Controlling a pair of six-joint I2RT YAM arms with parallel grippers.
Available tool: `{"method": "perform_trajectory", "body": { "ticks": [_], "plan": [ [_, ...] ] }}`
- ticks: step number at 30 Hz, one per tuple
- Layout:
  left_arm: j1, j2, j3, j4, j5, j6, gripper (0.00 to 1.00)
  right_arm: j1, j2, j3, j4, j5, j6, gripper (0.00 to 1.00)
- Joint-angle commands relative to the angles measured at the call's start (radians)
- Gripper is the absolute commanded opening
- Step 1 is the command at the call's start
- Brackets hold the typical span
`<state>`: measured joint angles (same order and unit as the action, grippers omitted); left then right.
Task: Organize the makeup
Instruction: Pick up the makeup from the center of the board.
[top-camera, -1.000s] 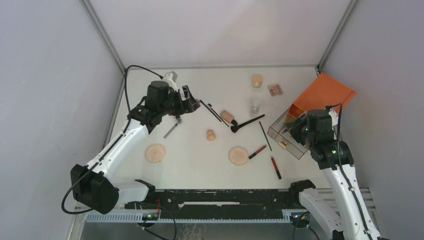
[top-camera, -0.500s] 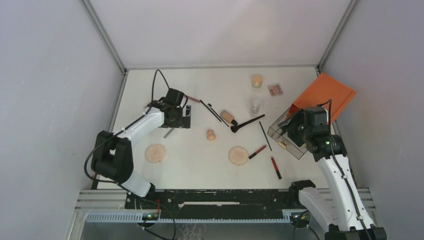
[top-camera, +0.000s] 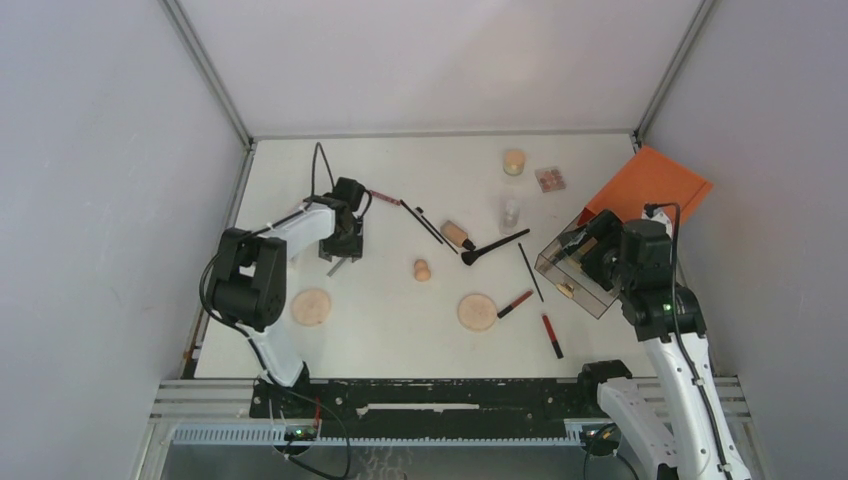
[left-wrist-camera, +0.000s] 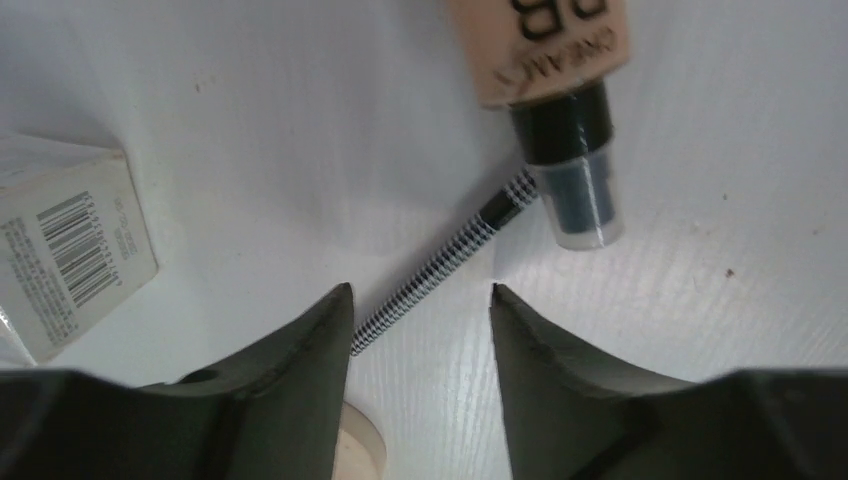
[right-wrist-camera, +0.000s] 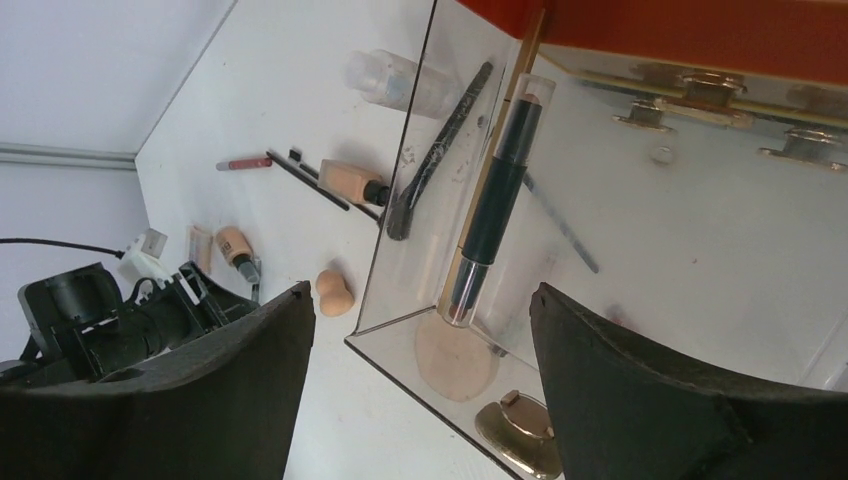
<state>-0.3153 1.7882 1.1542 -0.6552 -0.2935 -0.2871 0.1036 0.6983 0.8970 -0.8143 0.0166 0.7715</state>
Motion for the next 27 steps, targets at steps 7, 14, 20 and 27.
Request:
{"method": "perform_trajectory", "body": {
  "ticks": [7,14,20,27],
  "plan": [
    [0.065,0.015,0.027,0.024,0.094,0.021,0.37,-0.007,0.021,0.037,0.07,-0.016,-0.024,0.85],
    [0.065,0.036,0.056,-0.031,0.138,0.061,0.33,-0.011,0.014,0.037,0.072,-0.017,-0.023,0.85],
    [0.064,0.071,0.089,-0.089,0.238,0.083,0.3,-0.016,-0.004,0.037,0.077,-0.016,-0.02,0.85],
    [0.024,0.13,0.085,-0.092,0.267,0.049,0.16,-0.018,-0.016,0.037,0.071,-0.012,-0.015,0.84]
  ]
}}
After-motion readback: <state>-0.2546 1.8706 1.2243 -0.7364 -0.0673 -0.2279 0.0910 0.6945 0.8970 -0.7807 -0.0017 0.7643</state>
